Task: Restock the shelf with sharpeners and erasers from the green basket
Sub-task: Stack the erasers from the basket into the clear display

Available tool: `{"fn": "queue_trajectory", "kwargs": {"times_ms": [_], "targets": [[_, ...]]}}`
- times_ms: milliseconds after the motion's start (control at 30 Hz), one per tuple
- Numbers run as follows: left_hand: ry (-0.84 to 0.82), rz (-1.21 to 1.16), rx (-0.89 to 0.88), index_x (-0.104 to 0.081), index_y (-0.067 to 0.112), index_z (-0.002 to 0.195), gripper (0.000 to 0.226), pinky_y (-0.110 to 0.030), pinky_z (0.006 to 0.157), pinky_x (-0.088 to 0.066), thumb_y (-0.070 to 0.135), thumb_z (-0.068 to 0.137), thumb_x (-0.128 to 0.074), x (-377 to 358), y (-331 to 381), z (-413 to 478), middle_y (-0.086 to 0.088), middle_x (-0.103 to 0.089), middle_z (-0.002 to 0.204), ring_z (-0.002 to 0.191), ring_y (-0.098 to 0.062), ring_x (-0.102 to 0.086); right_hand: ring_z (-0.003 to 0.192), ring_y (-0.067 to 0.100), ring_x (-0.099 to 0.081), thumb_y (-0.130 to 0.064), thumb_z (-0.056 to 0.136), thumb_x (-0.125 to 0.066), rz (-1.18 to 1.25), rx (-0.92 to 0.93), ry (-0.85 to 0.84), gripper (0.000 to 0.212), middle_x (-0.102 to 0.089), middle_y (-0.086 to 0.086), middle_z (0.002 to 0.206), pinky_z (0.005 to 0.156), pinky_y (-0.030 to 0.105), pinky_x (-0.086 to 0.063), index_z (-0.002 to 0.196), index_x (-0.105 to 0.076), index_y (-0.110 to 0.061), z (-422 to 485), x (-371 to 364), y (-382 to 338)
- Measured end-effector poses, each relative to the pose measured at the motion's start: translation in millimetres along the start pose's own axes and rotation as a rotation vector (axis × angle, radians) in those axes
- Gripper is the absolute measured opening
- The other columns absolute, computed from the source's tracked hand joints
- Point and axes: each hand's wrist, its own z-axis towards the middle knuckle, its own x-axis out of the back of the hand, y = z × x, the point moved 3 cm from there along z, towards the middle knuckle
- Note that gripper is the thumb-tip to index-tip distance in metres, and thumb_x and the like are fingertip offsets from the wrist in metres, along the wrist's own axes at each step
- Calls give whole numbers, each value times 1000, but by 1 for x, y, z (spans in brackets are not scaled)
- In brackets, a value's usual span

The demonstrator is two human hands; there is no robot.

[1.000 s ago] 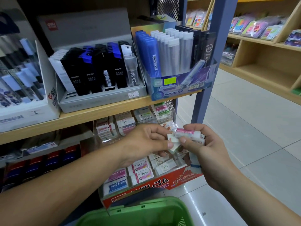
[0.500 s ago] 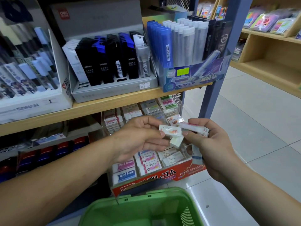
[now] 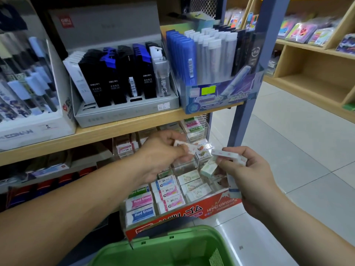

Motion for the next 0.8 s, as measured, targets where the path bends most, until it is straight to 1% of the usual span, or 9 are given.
{"fn": "queue_trajectory", "kwargs": {"times_ms": [67,167,233,300,367,500,633,733,800], "targets": [[-26,5,17,-70,12,116,31,-33,92,-61,-8,92,-68,1,-1,7,-13,-74,116,96,-20,-78,73,32,-78,-5,91,-75,2,-10,-9,11,-79,11,88,55,41,-65,101,-70,-7,0,1,2],[-10,93,-13,-70,17,120,26,-22,79,-62,3,100,-65,0,4,21,-12,-70,119,92,-14,-78,74,33,-79,-5,92,-75,-11,-14,-22,10,-80,10,89,59,45,-66,99,-70,-8,0,1,3],[38,259,-70,-70,27,122,24,-19,70,-57,17,100,-68,-3,9,34,-4,-71,113,91,-9,-74,74,32,-79,-4,92,-75,-14,-19,-30,10,-80,9,88,60,45,-66,99,-70,-9,-1,1,3],[136,439,-127,-70,38,107,15,-19,71,-49,30,95,-74,-8,13,47,10,-69,100,91,-6,-69,74,33,-79,-4,92,-74,-15,-19,-36,10,-80,8,87,61,46,-66,100,-70,-8,-1,2,1],[219,472,-134,-62,34,92,17,-19,67,-44,31,91,-78,-16,12,58,14,-64,86,82,-4,-63,74,34,-78,-3,92,-74,-4,-24,-37,11,-80,9,86,61,46,-66,102,-70,-7,-2,3,1],[304,450,-246,-60,31,80,27,-13,68,-44,23,84,-85,-27,-3,71,15,-61,82,81,-8,-60,72,32,-78,-3,92,-74,5,-21,-35,10,-80,10,86,58,46,-66,100,-70,-8,-1,5,-1],[308,639,-265,-67,33,90,16,-21,65,-46,37,86,-82,-26,-1,71,12,-65,85,81,-11,-63,71,30,-78,-2,90,-75,20,-2,-29,11,-80,9,85,58,42,-65,99,-71,-8,-1,8,0],[298,896,-210,-67,32,91,24,-27,67,-48,55,88,-72,-26,10,70,12,-67,87,80,-10,-64,72,32,-78,-1,90,-75,27,3,-23,13,-79,10,84,59,44,-66,101,-72,-7,-1,7,-1],[268,1002,-199,-66,29,88,28,-26,62,-43,58,90,-68,-29,13,72,12,-68,86,80,-10,-64,73,35,-78,-1,89,-75,30,2,-19,14,-79,11,85,61,47,-66,102,-72,-7,-1,6,-1]]}}
